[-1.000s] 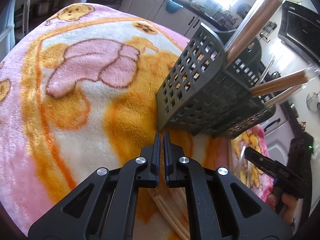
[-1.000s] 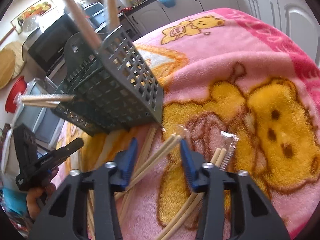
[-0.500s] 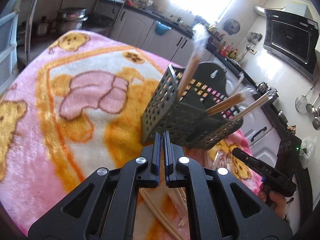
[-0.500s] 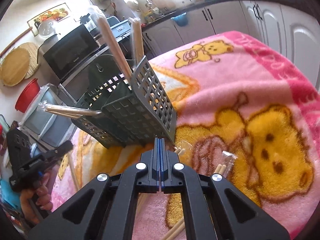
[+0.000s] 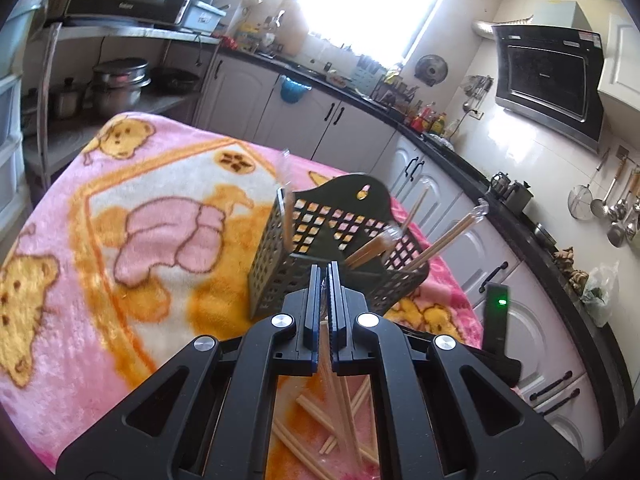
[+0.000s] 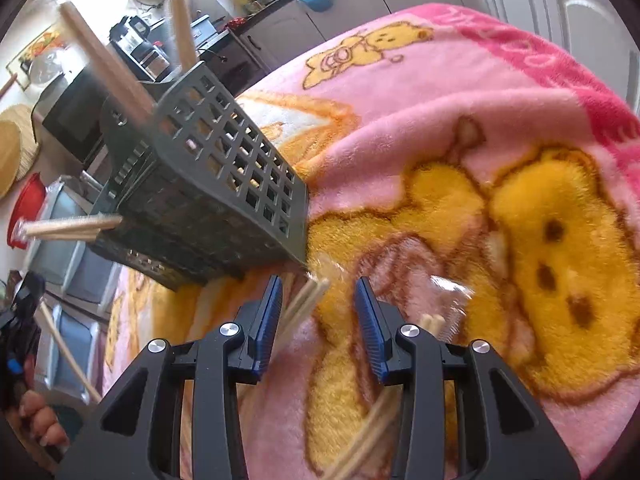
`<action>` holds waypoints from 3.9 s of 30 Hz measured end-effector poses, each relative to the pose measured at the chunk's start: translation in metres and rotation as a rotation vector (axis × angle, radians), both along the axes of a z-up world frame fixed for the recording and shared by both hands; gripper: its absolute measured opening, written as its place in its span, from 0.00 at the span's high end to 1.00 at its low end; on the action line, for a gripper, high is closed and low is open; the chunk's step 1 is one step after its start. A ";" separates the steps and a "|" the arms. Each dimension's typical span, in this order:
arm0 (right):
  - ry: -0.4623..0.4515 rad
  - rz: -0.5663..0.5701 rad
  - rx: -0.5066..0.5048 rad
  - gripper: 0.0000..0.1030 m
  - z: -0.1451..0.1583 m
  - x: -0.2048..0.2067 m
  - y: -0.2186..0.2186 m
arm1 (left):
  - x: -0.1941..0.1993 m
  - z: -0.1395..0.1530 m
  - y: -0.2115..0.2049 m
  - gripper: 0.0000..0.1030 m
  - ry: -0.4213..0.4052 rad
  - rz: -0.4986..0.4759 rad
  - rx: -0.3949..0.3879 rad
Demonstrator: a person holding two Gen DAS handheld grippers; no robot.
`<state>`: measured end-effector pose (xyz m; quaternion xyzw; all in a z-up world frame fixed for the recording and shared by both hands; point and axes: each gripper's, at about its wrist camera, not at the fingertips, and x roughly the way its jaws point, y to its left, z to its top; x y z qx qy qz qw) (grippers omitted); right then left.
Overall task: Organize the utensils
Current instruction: 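Lift the left tool's chopstick over the caddy while the right tool carries its chopstick there, then open the left tool over the caddy while the right tool releases its chopstick into it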
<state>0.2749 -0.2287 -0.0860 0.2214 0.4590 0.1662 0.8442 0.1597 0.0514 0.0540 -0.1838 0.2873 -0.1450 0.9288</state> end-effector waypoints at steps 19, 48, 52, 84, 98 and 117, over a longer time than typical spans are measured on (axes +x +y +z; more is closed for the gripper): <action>-0.310 0.088 0.081 0.94 0.090 -0.052 -0.003 | -0.013 0.038 -0.025 0.99 -0.101 -0.068 0.005; -0.675 0.055 -0.046 0.95 0.189 -0.124 -0.023 | -0.014 0.086 -0.081 0.99 -0.221 -0.212 0.013; -0.693 0.046 -0.052 0.95 0.195 -0.127 -0.027 | -0.012 0.092 -0.086 0.99 -0.236 -0.215 0.013; -0.825 0.070 -0.053 0.95 0.271 -0.098 -0.010 | 0.020 0.169 -0.080 0.99 -0.398 -0.112 0.054; -0.859 0.062 -0.085 0.95 0.302 -0.055 0.009 | 0.044 0.176 -0.070 0.99 -0.417 -0.025 0.100; -0.756 0.032 -0.136 0.95 0.254 0.002 0.029 | 0.063 0.145 -0.050 0.99 -0.386 0.071 0.190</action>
